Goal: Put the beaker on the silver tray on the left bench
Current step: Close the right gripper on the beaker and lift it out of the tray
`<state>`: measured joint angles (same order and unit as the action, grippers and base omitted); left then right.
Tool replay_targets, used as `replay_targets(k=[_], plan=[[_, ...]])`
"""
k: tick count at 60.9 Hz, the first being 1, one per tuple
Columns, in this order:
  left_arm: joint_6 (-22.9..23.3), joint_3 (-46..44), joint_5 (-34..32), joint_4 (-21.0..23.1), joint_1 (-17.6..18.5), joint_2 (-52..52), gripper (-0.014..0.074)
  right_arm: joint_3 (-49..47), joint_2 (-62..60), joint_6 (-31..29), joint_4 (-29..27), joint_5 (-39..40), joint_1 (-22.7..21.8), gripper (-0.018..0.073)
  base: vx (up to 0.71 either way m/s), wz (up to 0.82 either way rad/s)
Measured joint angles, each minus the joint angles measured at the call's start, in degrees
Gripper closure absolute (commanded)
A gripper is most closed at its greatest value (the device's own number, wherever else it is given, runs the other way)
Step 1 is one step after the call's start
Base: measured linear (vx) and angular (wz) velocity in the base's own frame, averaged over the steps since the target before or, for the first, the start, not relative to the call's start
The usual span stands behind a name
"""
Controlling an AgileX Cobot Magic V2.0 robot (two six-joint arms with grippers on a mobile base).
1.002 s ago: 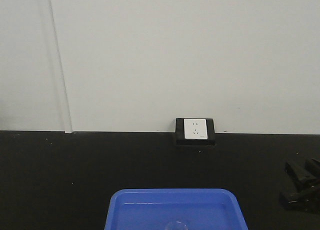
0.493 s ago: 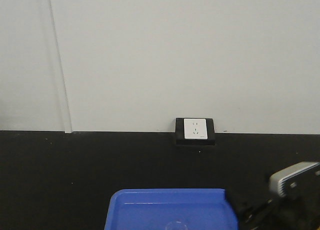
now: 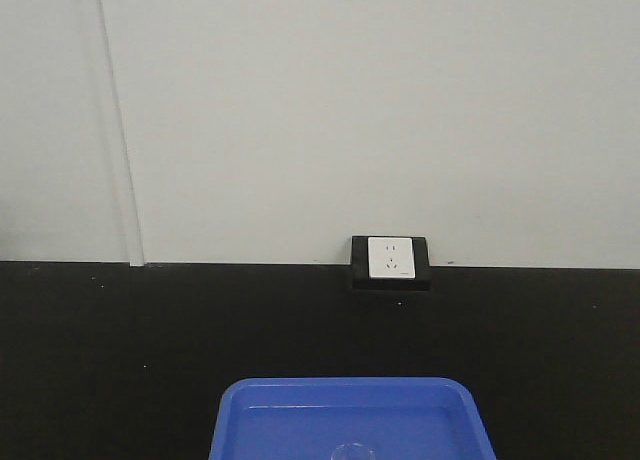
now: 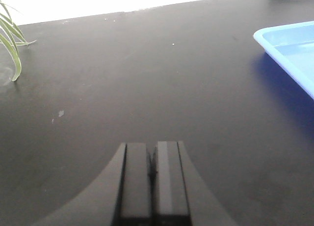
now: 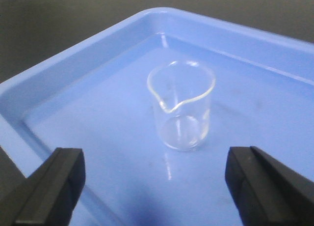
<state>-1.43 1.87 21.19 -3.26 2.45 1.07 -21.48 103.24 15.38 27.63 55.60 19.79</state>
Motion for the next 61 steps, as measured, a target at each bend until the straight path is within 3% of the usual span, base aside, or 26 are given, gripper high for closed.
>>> replay_targets(k=[13,33,38,45,50,61], plan=[[0.0,0.0,0.0,0.0,0.0,0.0,0.0595,-7.0,10.4,0.2,-0.2,5.5,0.0,-0.004,0.0,0.0],[0.0,0.0,0.0,0.0,0.0,0.0,0.0595,-19.6,19.6,5.4,0.4,6.0,0.2,0.0025,0.0,0.0],[0.0,0.0,0.0,0.0,0.0,0.0,0.0595,-21.1,20.8,5.7,0.5,6.0,0.2,0.0117,0.0,0.0],[0.0,0.0,0.0,0.0,0.0,0.0,0.0595,-21.6,21.1,5.9,0.7,6.0,0.2,0.0347,0.0,0.0],[0.0,0.0,0.0,0.0,0.0,0.0,0.0595,-21.6,21.0,5.9,0.7,6.0,0.2,0.0561,0.0,0.0],[0.0,0.0,0.0,0.0,0.0,0.0,0.0595,-21.1,16.3,7.2,3.3,4.7,0.2,0.0574,0.0,0.0]])
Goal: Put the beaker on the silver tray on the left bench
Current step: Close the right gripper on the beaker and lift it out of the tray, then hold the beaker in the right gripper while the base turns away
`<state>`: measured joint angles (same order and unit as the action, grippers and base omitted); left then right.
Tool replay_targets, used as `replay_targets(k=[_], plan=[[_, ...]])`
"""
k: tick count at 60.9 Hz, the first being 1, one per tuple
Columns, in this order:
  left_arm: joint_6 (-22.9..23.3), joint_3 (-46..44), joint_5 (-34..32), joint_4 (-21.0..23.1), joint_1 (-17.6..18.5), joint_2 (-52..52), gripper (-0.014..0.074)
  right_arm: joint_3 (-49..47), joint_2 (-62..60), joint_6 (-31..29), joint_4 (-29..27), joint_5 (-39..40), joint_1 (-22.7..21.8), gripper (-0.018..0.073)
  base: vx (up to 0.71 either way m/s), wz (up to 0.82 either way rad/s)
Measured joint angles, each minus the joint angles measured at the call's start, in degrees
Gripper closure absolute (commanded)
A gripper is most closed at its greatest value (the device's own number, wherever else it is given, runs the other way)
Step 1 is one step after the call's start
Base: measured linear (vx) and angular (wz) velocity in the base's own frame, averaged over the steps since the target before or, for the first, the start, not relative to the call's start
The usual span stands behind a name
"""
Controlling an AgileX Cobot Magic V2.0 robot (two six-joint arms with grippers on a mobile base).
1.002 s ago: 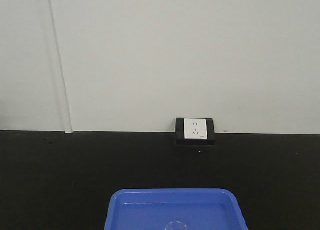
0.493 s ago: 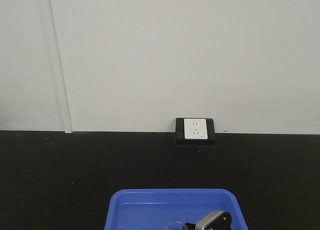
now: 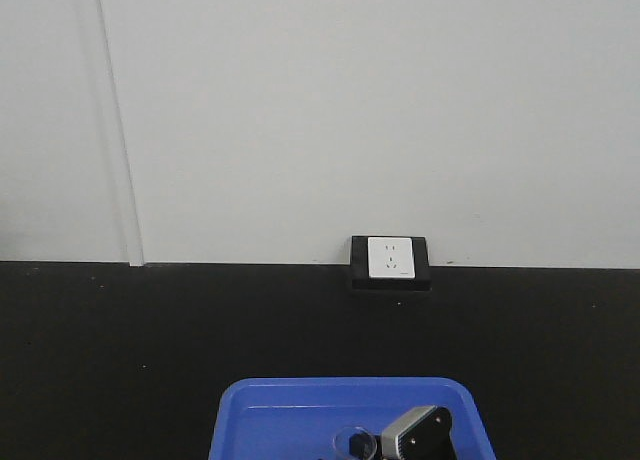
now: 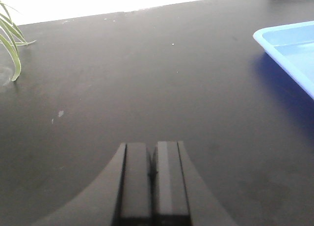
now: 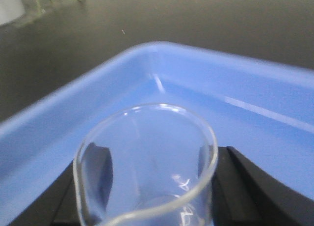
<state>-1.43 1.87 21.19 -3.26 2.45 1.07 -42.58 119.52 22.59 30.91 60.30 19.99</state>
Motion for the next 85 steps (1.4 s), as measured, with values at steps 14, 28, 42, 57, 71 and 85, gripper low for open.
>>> replay_targets(k=[14,28,42,57,71,85], plan=[[0.0,0.0,0.0,0.0,0.0,0.0,0.0595,5.5,-19.9,4.1,0.9,-7.8,-2.7,0.0573,0.0,0.0],[0.0,0.0,0.0,0.0,0.0,0.0,0.0595,12.2,-49.5,9.9,0.8,-33.0,-6.8,0.0573,0.0,0.0],[0.0,0.0,0.0,0.0,0.0,0.0,0.0595,14.9,-73.3,9.9,0.6,-61.2,-7.2,0.0573,0.0,0.0],[0.0,0.0,0.0,0.0,0.0,0.0,0.0595,17.6,-82.5,8.3,0.2,-66.2,-7.3,0.0573,0.0,0.0],[0.0,0.0,0.0,0.0,0.0,0.0,0.0595,18.5,-83.1,8.1,0.1,-66.6,-7.3,0.0573,0.0,0.0],[0.0,0.0,0.0,0.0,0.0,0.0,0.0595,18.5,-83.1,7.9,0.1,-66.6,-7.3,0.0573,0.0,0.0]])
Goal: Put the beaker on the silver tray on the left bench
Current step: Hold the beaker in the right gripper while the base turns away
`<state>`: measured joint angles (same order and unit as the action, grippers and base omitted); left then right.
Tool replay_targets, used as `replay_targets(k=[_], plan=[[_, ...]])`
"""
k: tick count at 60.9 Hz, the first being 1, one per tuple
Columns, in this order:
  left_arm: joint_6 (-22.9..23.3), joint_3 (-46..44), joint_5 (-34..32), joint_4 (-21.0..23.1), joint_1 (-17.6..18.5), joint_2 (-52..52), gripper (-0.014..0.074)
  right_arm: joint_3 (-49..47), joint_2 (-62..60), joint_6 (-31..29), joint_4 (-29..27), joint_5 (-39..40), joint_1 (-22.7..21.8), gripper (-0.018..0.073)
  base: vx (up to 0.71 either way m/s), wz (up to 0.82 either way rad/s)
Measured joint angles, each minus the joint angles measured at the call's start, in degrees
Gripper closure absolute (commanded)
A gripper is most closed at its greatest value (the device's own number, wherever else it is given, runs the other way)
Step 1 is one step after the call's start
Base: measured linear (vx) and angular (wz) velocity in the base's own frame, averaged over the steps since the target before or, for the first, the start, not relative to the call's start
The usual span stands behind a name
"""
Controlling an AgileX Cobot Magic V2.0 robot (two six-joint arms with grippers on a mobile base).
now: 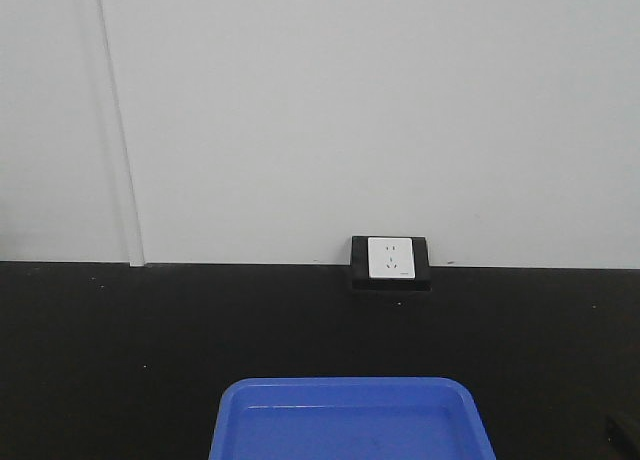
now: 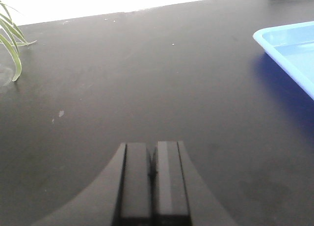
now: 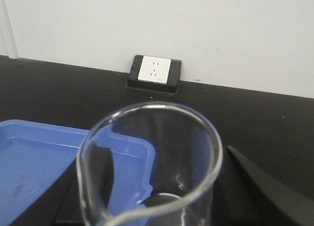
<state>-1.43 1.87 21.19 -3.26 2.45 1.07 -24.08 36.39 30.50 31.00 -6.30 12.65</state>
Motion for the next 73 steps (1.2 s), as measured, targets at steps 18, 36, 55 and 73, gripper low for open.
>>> replay_targets(k=[18,36,55,73], plan=[[0.0,0.0,0.0,0.0,0.0,0.0,0.0595,0.0,0.0,0.0,0.0,0.0,0.0,0.0573,0.0,0.0],[0.0,0.0,0.0,0.0,0.0,0.0,0.0595,0.0,0.0,0.0,0.0,0.0,0.0,0.0573,-0.05,-0.05],[0.0,0.0,0.0,0.0,0.0,0.0,0.0595,0.1,0.0,0.0,0.0,0.0,0.0,0.0573,-0.16,-0.12],[0.0,0.0,0.0,0.0,0.0,0.0,0.0595,0.1,0.0,0.0,0.0,0.0,0.0,0.0573,-0.21,-0.2]])
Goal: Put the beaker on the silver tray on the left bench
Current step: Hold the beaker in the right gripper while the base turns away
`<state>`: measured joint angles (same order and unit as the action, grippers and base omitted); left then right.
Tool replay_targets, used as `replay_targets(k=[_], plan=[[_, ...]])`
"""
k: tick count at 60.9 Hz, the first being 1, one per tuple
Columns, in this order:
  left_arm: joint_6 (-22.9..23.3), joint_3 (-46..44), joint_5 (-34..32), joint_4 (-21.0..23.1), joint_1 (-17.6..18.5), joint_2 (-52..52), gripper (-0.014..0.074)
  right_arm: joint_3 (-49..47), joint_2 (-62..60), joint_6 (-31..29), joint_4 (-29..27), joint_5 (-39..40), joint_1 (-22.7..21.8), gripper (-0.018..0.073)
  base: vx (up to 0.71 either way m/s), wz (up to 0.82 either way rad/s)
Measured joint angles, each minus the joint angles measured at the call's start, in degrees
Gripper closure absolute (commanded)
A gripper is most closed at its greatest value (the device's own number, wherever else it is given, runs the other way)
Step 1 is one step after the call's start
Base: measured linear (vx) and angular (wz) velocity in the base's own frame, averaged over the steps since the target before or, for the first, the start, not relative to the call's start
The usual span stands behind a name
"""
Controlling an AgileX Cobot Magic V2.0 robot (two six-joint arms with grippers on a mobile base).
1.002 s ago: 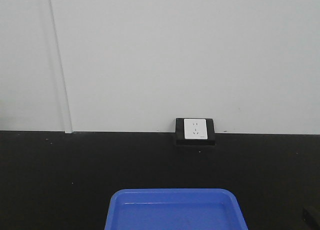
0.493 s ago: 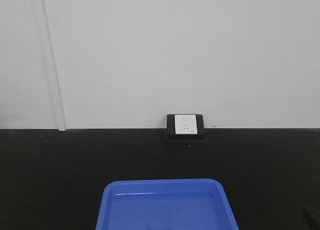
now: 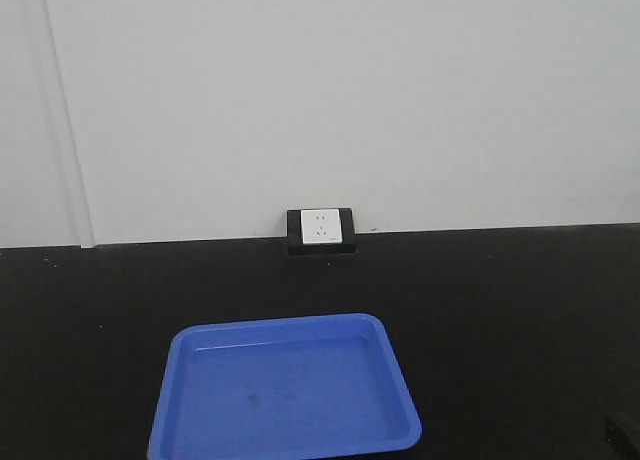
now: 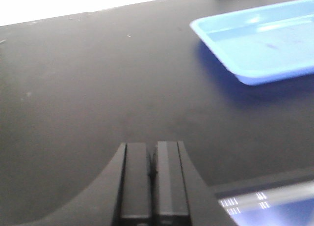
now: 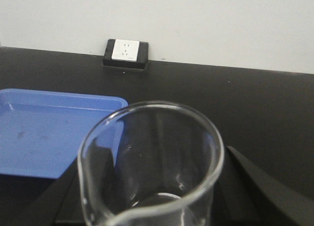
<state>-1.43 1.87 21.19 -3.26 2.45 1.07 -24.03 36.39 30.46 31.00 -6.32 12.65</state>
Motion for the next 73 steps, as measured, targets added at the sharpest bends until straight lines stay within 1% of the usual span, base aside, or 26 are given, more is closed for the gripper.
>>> replay_targets(k=[17,33,42,54,73], plan=[[0.0,0.0,0.0,0.0,0.0,0.0,0.0595,0.0,0.0,0.0,0.0,-0.1,0.0,0.0573,-0.26,-0.1],[0.0,0.0,0.0,0.0,0.0,0.0,0.0595,0.0,0.0,0.0,-0.1,-0.1,0.0,0.0573,-0.3,0.11],[0.0,0.0,0.0,0.0,0.0,0.0,0.0595,0.0,0.0,0.0,-0.1,-0.2,0.3,0.0573,-0.33,0.28],[0.0,0.0,0.0,0.0,0.0,0.0,0.0595,0.0,0.0,0.0,-0.1,-0.2,2.9,0.0573,-0.34,0.39],[0.0,0.0,0.0,0.0,0.0,0.0,0.0595,0.0,0.0,0.0,-0.1,-0.2,3.1,0.057,-0.35,0.47]])
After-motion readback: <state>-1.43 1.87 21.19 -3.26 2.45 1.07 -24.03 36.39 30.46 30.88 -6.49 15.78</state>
